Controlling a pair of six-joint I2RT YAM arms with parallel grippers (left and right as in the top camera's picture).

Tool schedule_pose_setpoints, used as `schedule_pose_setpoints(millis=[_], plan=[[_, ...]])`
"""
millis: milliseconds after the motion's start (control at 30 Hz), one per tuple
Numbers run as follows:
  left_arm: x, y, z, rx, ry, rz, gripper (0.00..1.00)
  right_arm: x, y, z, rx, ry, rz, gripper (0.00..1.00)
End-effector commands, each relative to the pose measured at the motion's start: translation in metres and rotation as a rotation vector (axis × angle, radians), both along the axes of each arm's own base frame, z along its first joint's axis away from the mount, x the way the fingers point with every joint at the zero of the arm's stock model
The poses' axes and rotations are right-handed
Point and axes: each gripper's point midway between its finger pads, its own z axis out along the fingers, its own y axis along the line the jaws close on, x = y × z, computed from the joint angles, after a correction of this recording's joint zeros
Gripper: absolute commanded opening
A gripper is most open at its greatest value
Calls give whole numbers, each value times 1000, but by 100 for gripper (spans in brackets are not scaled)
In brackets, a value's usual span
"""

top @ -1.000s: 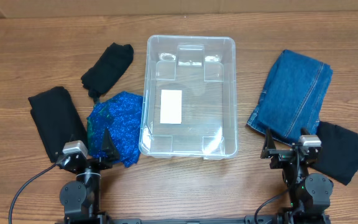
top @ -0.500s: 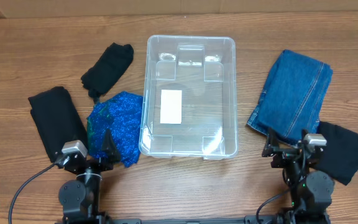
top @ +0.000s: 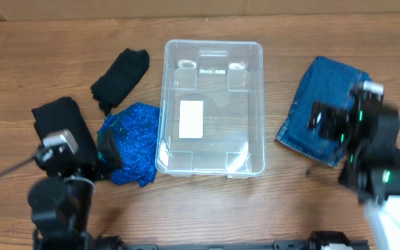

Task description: Pack container

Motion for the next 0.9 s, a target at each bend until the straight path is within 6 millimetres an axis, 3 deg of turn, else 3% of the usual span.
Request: schedule_pose_setpoints(millis=[0,167,333,467,700,867], plan=[[11,0,21,15,85,-9,100,33,-5,23,36,87,2,100],[19,1,19,30,294,-28,100,59,-28,27,58,280,-30,100],[22,2,29,31,324,-28,100,69,-76,32,108,234,-118,100],[23,3,38,37,296,-24,100,68,-103,20,208,222,-27,100],[27,3,44,39,271,-23,100,69,-152,-53,210,355,64,100],[31,4,51,50,238,-26,100,75,-155,-106,245,451,134,100]])
